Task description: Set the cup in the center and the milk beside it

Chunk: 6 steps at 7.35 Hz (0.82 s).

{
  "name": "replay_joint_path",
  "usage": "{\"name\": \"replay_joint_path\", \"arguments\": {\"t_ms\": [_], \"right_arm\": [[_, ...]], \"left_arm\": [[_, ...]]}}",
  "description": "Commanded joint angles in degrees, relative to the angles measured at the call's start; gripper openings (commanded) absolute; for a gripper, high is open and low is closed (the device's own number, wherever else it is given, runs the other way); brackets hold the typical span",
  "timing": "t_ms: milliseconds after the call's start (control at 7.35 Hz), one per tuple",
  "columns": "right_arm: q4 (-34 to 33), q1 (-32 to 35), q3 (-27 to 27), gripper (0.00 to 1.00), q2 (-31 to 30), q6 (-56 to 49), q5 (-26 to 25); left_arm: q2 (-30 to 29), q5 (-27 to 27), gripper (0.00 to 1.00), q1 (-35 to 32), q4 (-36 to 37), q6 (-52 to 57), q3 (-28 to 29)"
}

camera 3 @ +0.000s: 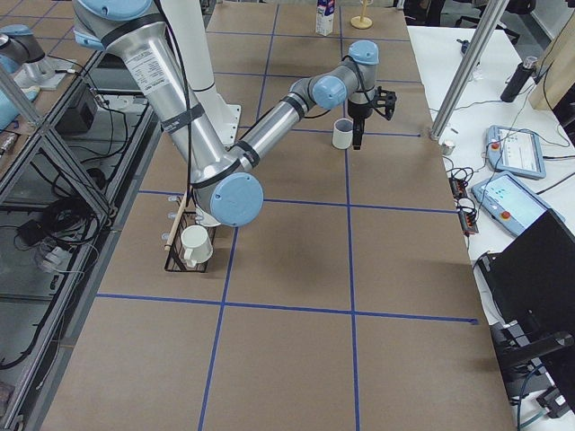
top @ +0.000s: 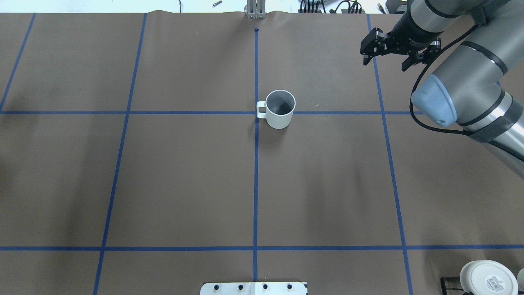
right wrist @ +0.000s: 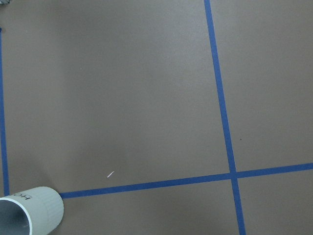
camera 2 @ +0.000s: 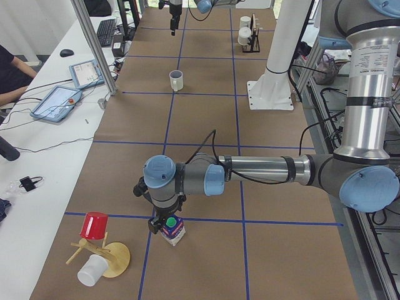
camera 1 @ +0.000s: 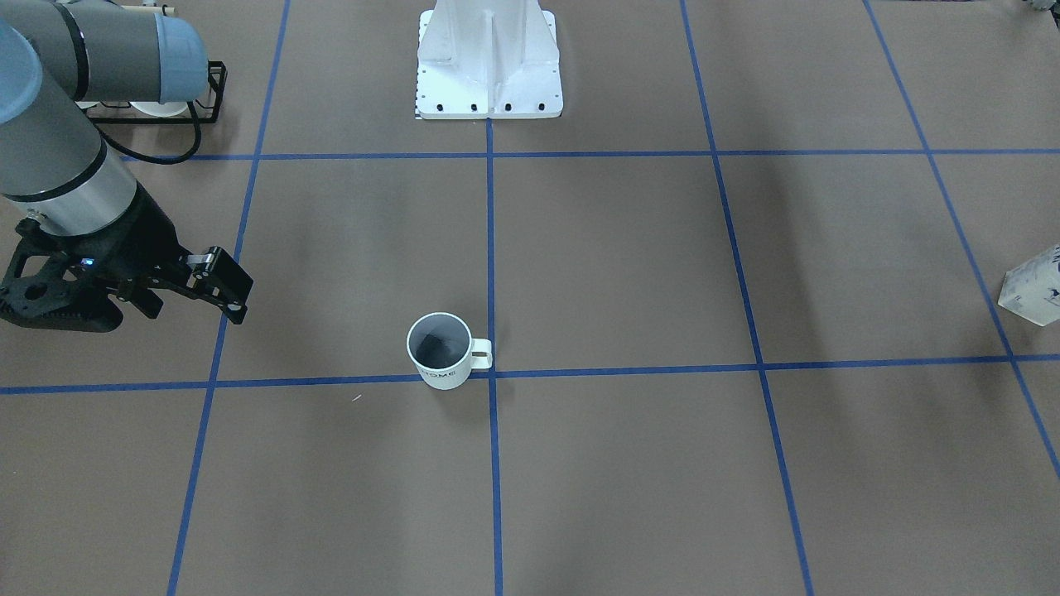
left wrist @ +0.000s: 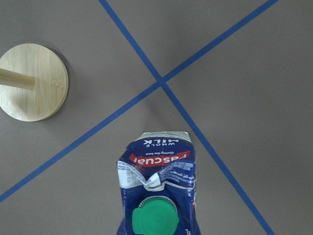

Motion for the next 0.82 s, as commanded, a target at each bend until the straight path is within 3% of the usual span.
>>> {"name": "replay_joint_path", "arguments": {"t_ms": [0, 680], "right_arm": [[0.01, 0.11, 0.27, 1.00, -0.36, -0.02, 0.00], [0.10, 0.02, 0.19, 1.00, -0.89, -0.11, -0.08]], "left_arm": [[-1.72, 0.00, 0.98, -0.07, -0.36, -0.13, 2.70], [-1.99, -3.34, 0.98, 0.01, -0.62, -2.85, 3.14]]}}
